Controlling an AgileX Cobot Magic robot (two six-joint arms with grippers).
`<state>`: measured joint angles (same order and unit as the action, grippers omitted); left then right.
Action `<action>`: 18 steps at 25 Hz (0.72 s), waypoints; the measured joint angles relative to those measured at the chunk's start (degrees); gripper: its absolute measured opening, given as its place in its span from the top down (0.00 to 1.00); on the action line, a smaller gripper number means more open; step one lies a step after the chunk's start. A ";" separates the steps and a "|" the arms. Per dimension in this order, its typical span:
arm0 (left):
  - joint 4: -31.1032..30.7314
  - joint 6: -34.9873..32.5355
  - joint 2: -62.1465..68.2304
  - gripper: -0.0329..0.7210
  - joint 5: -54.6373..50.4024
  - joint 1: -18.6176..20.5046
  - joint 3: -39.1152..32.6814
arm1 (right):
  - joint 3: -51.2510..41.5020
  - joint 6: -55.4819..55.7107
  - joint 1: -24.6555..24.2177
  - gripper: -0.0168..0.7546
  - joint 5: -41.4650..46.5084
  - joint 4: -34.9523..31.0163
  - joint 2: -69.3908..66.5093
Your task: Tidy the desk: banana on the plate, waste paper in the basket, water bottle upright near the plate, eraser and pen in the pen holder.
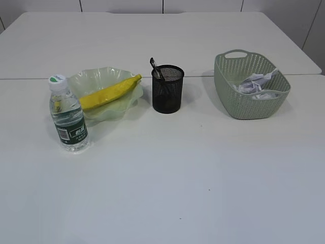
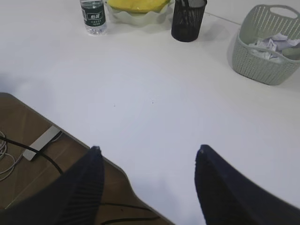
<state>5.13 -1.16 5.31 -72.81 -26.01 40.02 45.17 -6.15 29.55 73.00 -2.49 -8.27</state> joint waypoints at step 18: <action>-1.74 -0.21 -2.02 0.28 0.11 0.00 -6.28 | -10.62 0.59 0.00 0.39 0.11 0.00 5.23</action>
<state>3.39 -1.37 3.29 -72.70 -26.01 33.73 34.54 -5.56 29.55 73.11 -2.49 -3.05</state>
